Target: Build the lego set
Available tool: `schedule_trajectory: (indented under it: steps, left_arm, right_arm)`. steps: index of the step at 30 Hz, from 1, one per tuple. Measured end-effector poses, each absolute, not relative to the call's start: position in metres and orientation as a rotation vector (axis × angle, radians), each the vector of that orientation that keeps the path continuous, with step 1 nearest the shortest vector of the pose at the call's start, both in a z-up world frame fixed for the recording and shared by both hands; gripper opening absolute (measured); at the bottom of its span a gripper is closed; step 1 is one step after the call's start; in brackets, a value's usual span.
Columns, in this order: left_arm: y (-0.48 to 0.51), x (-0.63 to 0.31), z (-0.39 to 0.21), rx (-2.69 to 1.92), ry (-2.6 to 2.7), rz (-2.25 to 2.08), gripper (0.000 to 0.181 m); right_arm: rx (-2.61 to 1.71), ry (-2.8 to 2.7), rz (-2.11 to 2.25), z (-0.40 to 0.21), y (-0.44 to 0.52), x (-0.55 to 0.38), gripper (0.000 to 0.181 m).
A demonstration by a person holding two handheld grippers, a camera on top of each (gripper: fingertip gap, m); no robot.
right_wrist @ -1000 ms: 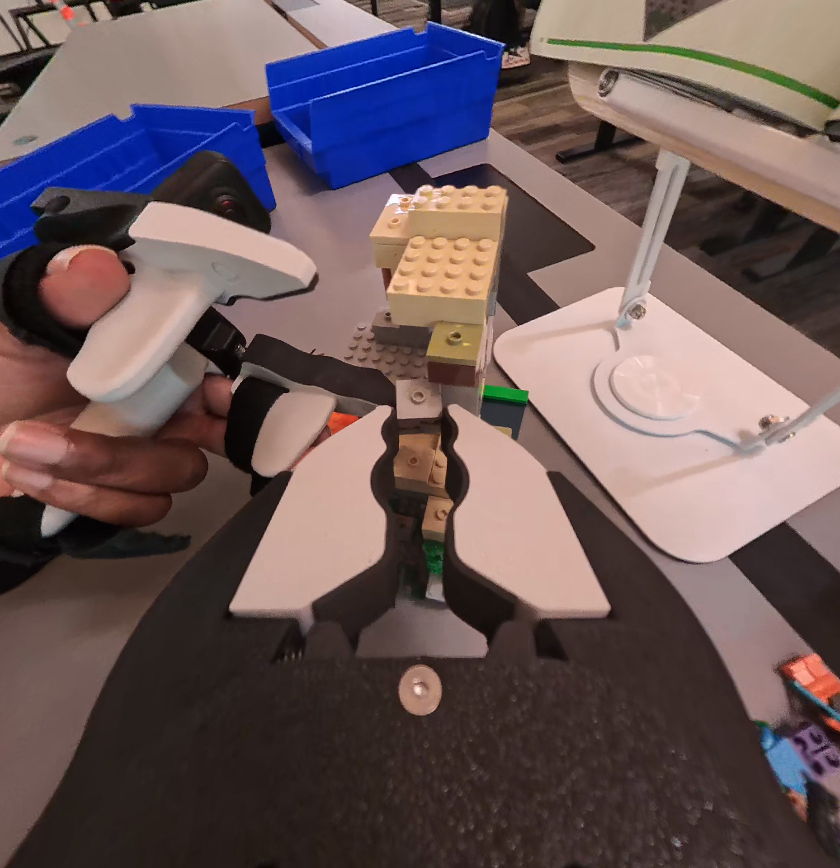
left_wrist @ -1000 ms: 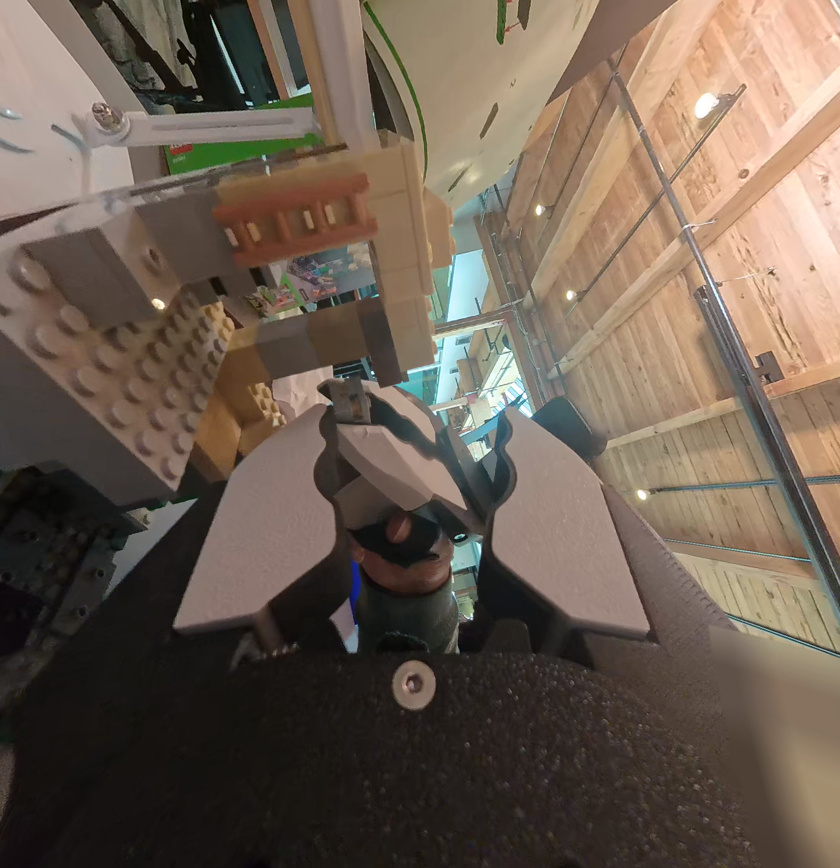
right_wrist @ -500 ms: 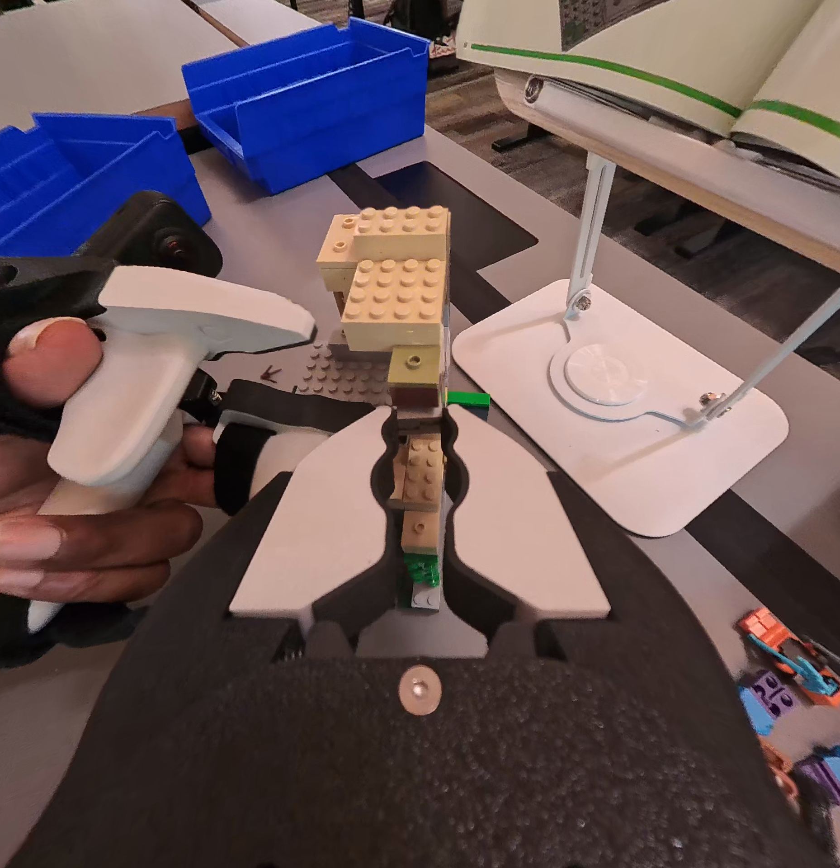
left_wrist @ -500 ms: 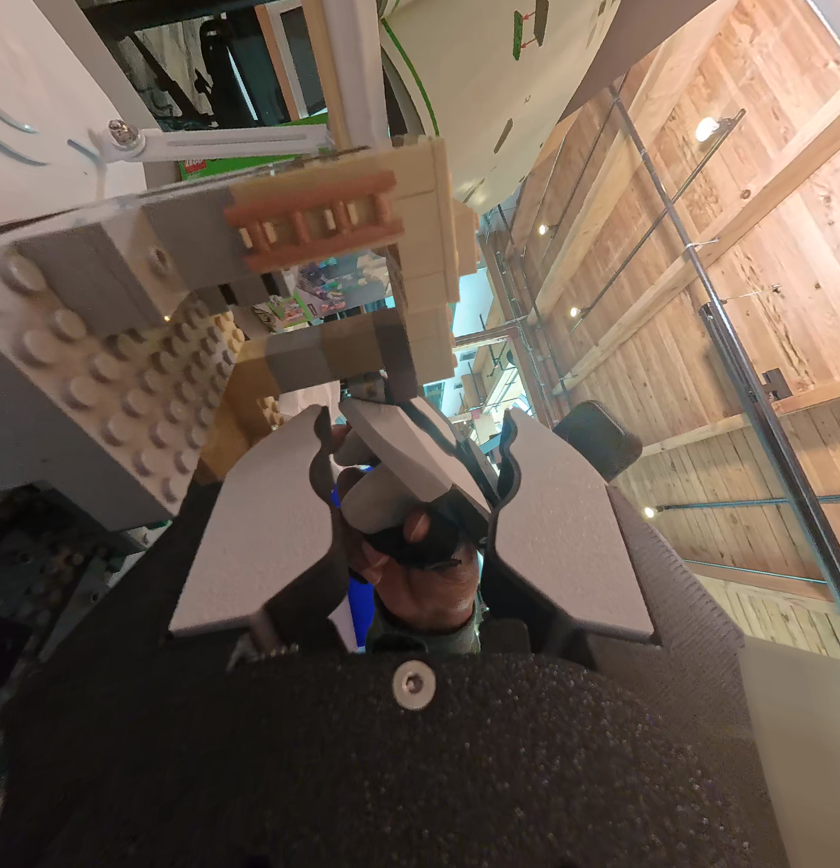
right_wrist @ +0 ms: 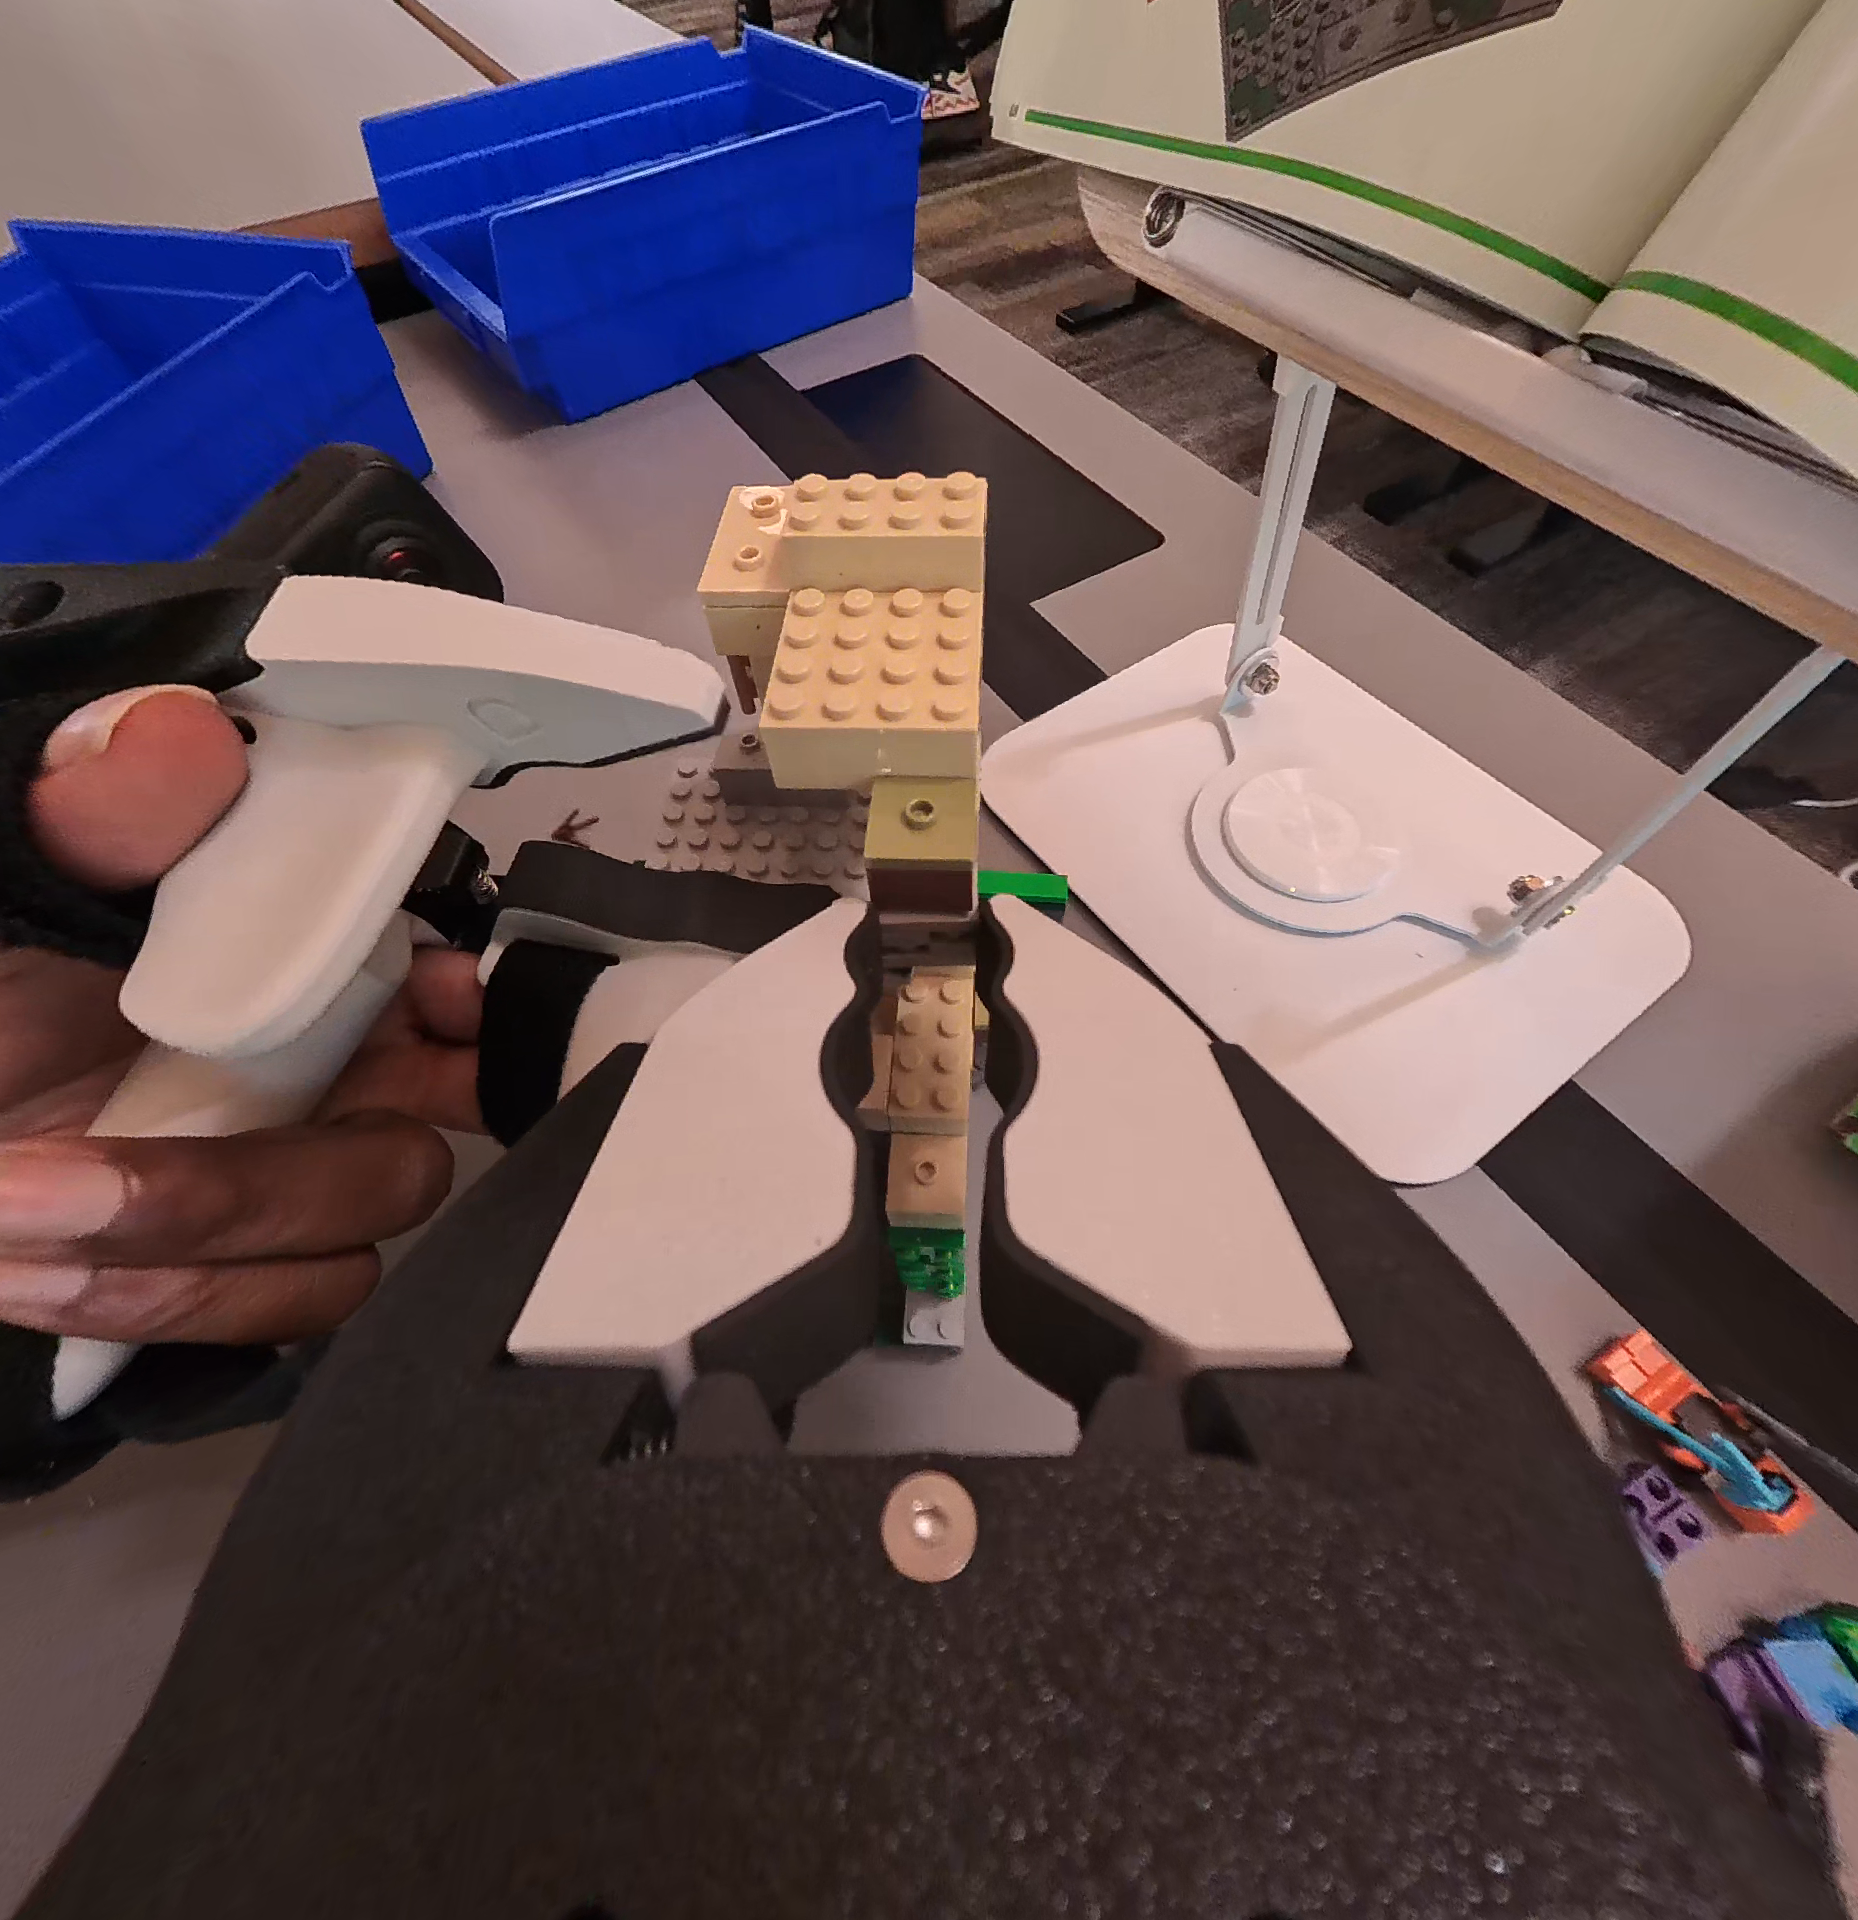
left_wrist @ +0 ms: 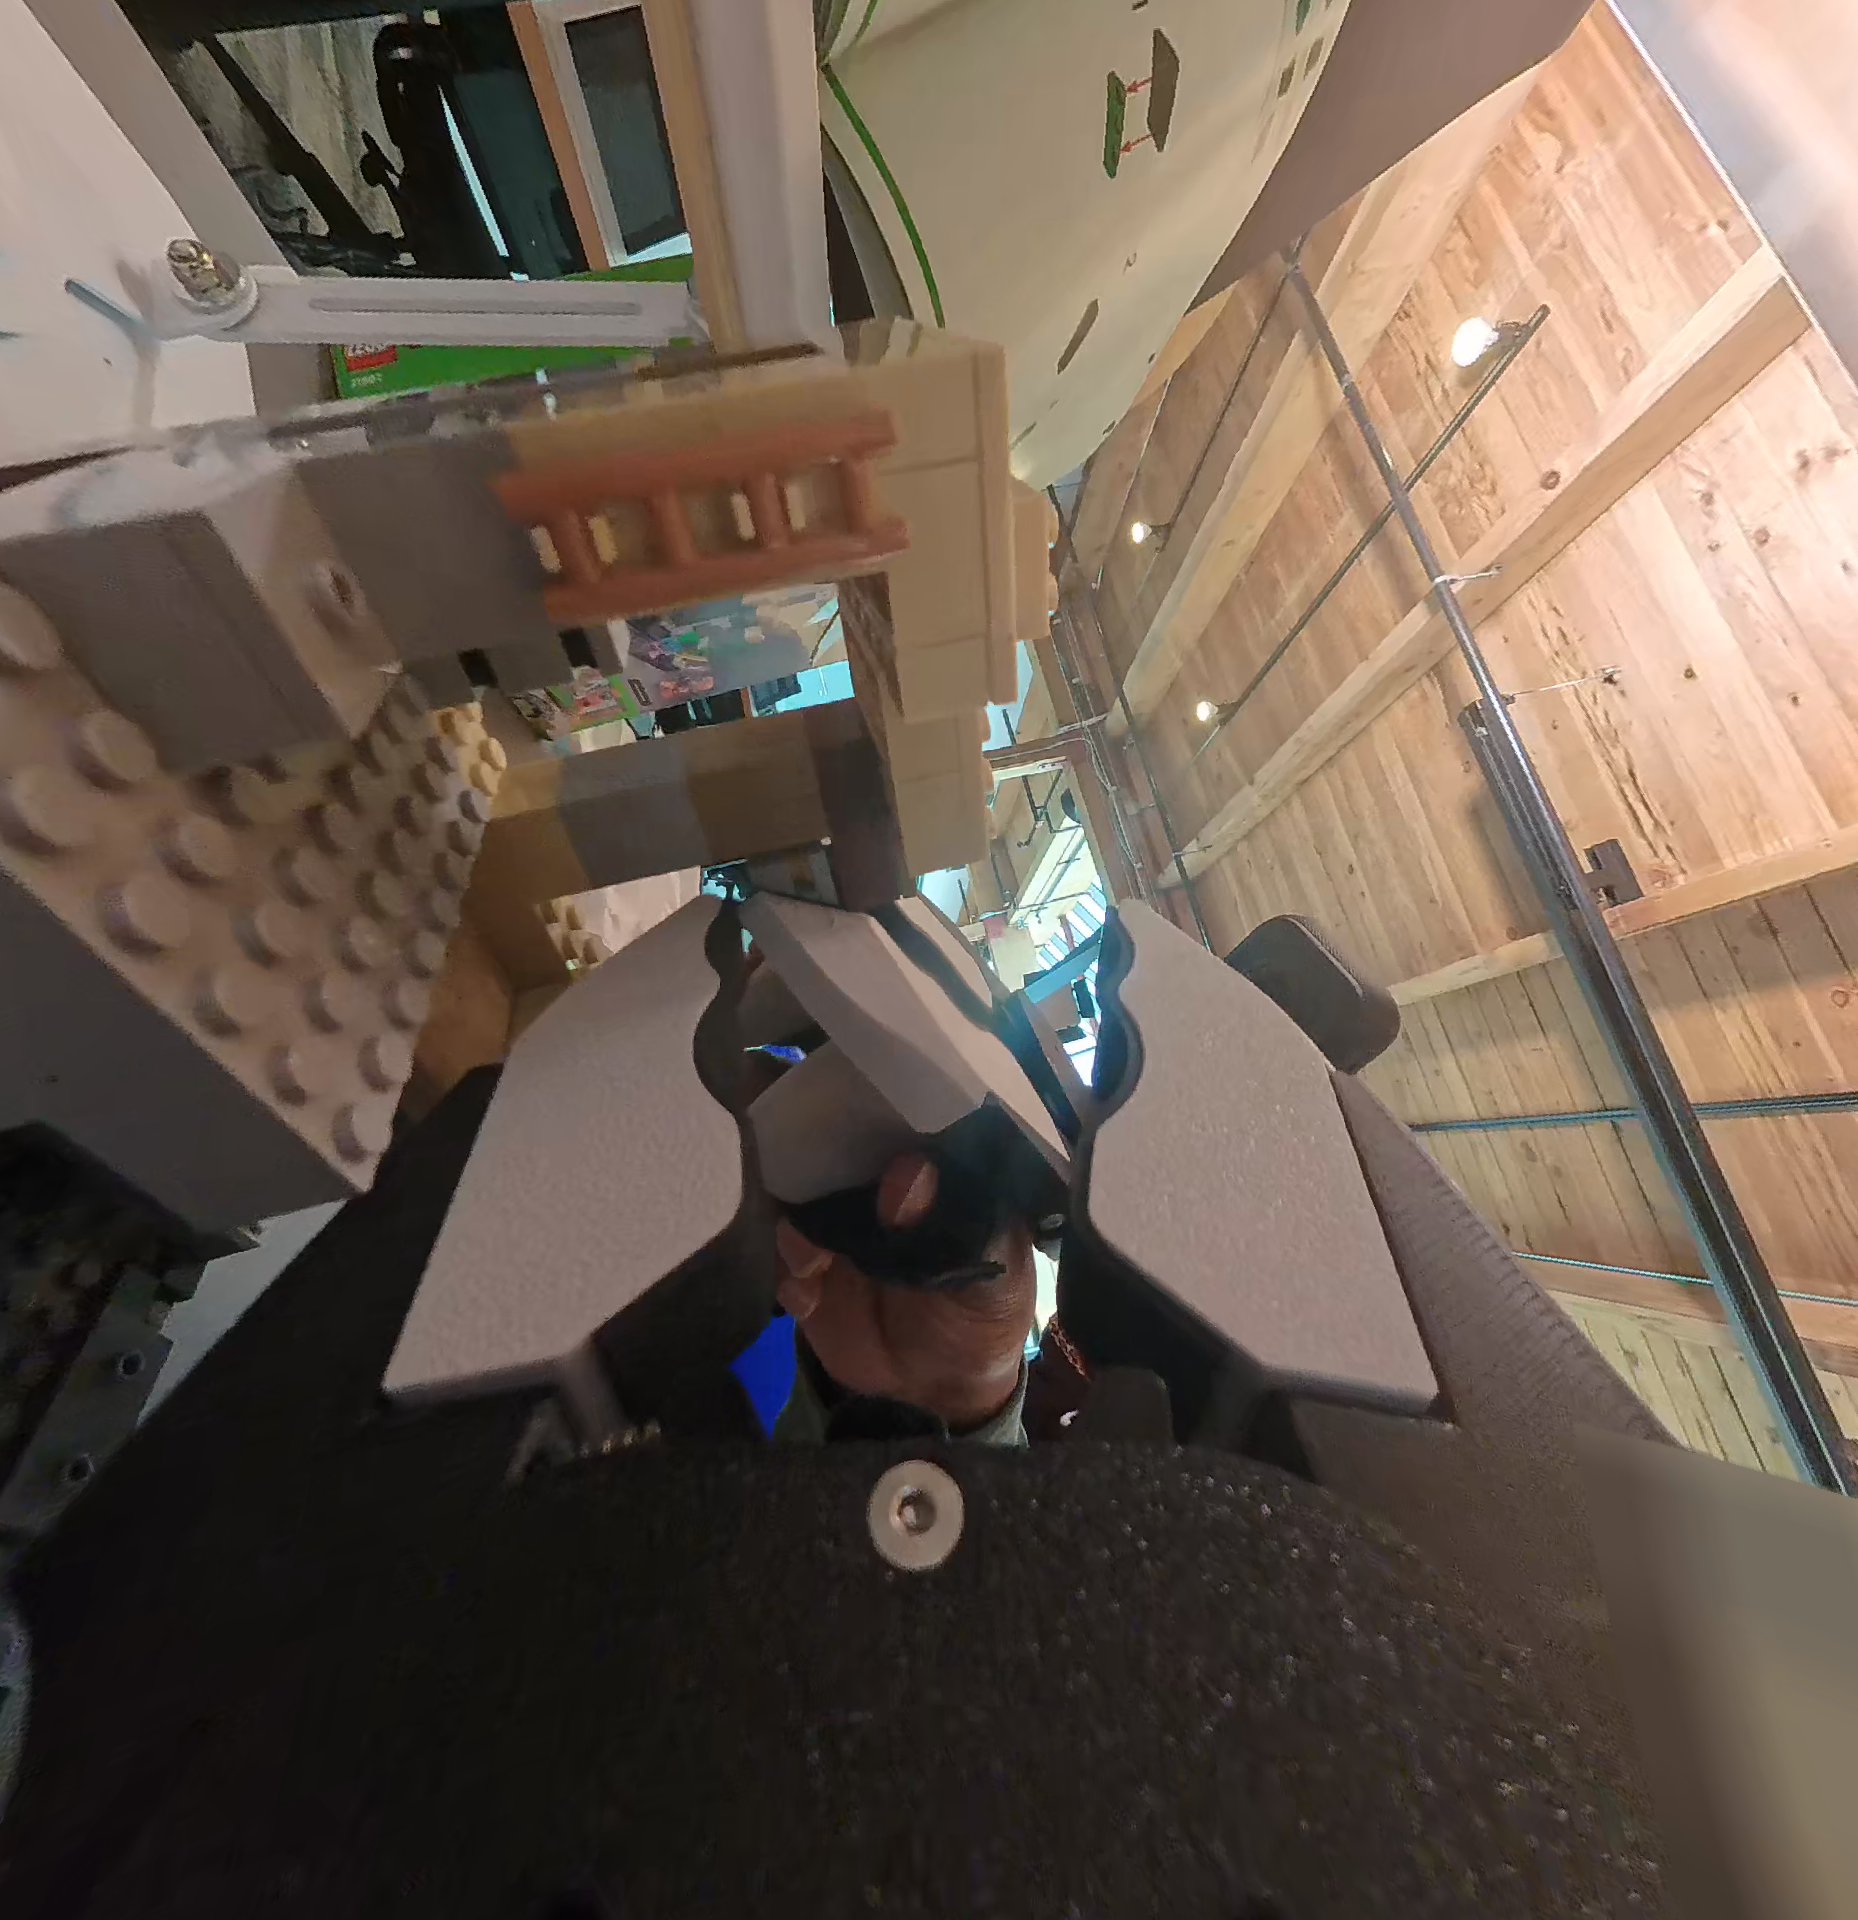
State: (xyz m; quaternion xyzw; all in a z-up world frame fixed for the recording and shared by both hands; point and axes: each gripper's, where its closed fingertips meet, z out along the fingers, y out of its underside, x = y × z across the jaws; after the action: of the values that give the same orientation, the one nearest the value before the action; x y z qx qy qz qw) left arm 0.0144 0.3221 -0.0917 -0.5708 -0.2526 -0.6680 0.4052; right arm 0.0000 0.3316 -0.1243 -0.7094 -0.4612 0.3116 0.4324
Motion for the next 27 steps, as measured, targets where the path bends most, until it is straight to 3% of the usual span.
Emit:
schedule_trajectory:
  steps: [21, 27]
  left_arm:
    - [0.3253, 0.0110, -0.0875, -1.391, -0.703, -1.589, 0.065]
    - [0.3255, 0.0103, -0.0887, -1.382, -0.686, -1.596, 0.060]
  right_arm:
    - [-1.806, -0.959, 0.809, -0.1208, 0.3318, -0.0012, 0.017]
    - [-1.769, -0.984, 0.844, -0.1212, 0.3264, 0.0008, 0.030]
